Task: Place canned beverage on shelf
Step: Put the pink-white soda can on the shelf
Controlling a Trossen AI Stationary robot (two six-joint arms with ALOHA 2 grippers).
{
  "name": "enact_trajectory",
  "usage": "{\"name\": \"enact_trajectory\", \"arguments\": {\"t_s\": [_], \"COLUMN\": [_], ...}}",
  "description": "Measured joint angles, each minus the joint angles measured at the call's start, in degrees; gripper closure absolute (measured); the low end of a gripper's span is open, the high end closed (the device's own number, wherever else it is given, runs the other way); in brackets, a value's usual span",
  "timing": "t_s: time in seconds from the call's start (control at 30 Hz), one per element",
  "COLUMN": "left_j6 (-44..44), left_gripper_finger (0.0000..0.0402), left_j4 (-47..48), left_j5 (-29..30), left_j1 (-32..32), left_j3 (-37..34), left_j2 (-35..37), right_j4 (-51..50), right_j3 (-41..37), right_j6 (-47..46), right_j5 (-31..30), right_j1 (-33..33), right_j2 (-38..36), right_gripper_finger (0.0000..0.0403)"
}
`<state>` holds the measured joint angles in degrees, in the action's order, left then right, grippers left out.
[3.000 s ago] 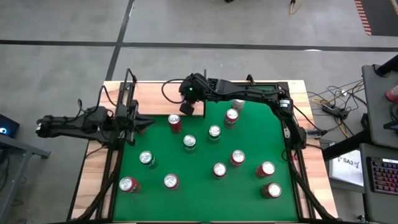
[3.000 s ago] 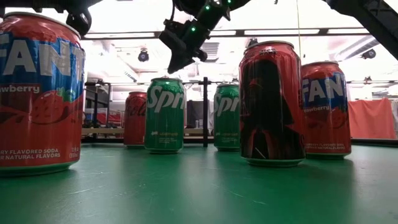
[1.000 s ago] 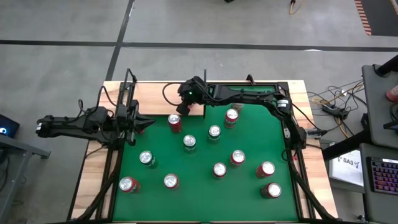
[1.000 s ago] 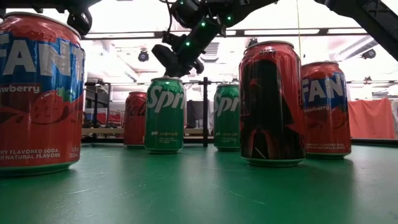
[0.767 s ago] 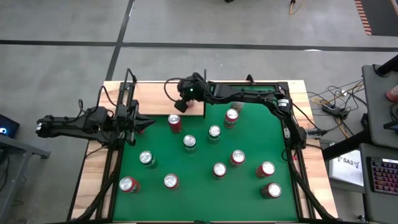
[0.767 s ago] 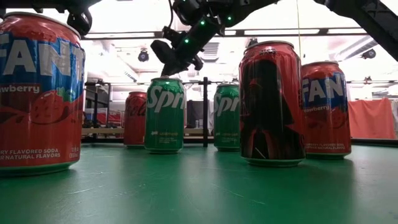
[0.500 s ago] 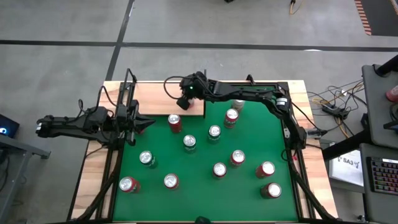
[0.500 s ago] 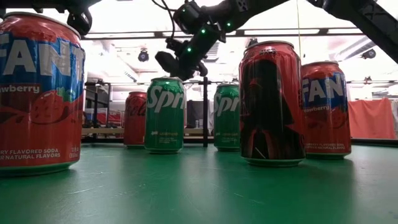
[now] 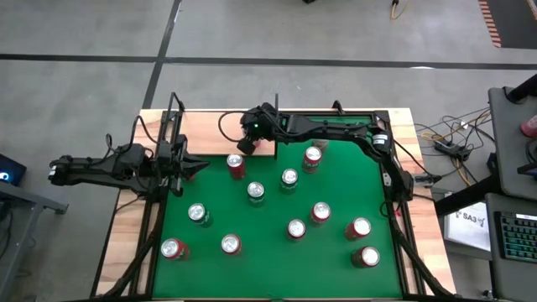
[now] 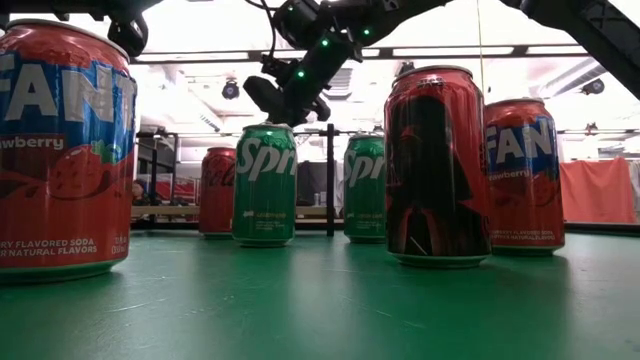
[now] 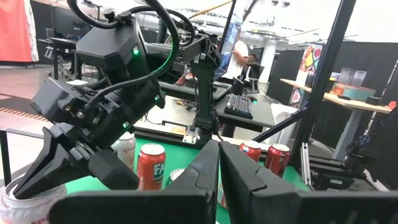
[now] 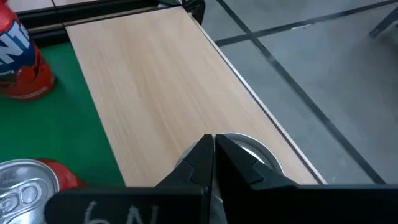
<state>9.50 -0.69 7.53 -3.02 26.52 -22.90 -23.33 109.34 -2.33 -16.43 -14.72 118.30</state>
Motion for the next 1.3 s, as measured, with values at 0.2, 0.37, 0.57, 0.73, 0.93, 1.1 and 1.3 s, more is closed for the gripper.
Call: {"name": "enact_trajectory", "arguments": {"t_s": [0.2, 0.37, 0.57, 0.73, 0.93, 1.1, 1.3], "left_j6": [0.0, -0.48, -1.01, -1.03, -1.4, -4.11, -4.87], "left_gripper_finger": [0.0402, 0.0402, 0.0402, 0.0402, 0.0402, 0.0402, 0.0402], "left_j4": [0.0, 0.0, 0.01, -0.03, -0.24, -0.24, -0.22], "left_j5": [0.0, 0.0, 0.0, 0.0, 0.0, 0.01, 0.01], "left_j1": [0.0, 0.01, 0.01, 0.0, 0.01, -0.01, 0.0], "left_j3": [0.0, 0.0, 0.0, 0.0, 0.0, 0.0, 0.0], "left_j2": [-0.01, -0.01, 0.0, -0.01, -0.02, -0.02, -0.01], "right_j4": [-0.19, -0.35, -0.28, 0.12, 0.22, 0.09, 0.14], "right_j3": [0.0, -0.04, -0.11, -0.11, -0.11, -0.15, -0.46], "right_j6": [-0.04, -0.03, -0.05, -0.03, 0.25, -1.3, -2.29], "right_j5": [0.24, 0.26, 0.1, -0.29, -0.03, 3.48, 4.98], "right_j1": [0.0, 0.11, 0.13, -0.19, -2.49, -4.05, -3.76], "right_j2": [-0.19, -0.41, -0.72, -2.4, -3.48, -3.24, -3.17], "right_gripper_finger": [0.0394, 0.0394, 0.0394, 0.0394, 0.0394, 0.0394, 0.0394]}}
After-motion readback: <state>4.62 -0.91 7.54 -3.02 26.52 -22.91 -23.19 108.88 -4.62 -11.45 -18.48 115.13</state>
